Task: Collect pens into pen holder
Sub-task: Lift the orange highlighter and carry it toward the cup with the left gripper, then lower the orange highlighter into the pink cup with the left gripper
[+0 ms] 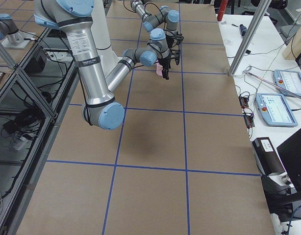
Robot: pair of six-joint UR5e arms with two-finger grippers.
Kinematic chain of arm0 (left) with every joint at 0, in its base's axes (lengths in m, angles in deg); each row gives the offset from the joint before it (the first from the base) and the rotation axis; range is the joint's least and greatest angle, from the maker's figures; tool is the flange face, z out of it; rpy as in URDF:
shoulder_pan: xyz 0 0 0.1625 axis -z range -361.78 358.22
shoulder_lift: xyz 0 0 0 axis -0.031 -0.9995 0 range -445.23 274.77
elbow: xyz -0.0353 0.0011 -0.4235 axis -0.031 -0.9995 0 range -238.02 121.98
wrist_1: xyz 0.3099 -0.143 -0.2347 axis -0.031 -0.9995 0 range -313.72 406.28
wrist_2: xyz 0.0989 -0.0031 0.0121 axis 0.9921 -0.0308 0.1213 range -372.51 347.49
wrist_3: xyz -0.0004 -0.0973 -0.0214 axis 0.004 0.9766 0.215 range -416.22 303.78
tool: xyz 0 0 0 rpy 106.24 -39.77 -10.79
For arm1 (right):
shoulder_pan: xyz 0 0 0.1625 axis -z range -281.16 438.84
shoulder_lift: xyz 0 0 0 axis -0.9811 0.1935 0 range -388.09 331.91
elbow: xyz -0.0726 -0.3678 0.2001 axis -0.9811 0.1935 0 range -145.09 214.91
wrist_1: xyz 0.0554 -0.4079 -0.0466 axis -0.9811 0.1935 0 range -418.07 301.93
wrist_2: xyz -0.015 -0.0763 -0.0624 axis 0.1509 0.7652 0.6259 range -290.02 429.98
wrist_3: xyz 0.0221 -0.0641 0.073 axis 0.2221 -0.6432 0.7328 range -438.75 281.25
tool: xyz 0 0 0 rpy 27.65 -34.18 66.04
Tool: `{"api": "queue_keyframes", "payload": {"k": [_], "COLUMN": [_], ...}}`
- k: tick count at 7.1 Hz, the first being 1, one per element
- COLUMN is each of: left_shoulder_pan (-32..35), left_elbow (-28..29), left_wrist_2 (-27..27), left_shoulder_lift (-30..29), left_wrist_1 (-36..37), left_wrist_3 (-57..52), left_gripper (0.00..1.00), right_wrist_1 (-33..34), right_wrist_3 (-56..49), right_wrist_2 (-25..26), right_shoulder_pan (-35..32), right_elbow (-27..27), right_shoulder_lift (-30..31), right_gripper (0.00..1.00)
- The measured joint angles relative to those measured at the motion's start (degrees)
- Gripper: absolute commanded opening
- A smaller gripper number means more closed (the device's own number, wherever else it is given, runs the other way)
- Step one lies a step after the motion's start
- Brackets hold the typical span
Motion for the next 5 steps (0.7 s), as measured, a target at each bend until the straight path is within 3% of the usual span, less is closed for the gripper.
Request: {"api": "queue_keyframes", "payload": {"k": [2,5], "left_shoulder_pan": [-0.3,-5.3], "left_elbow": [-4.0,-4.2], "left_wrist_2": [5.9,20.0], "left_shoulder_lift": [-2.6,-2.5], "left_wrist_1": [-2.6,-19.7], "left_wrist_3": [6.9,9.3], "left_gripper": [0.00,0.00], "right_wrist_1": [0.0,0.0], "right_wrist_3": [0.2,0.3], "right_wrist_2": [0.2,0.5], "right_shoulder_pan": [-0.1,-0.5], "right_elbow": [0.0,0.0], "right_shoulder_lift": [0.1,0.2], "right_gripper": [1.00,1.00]}}
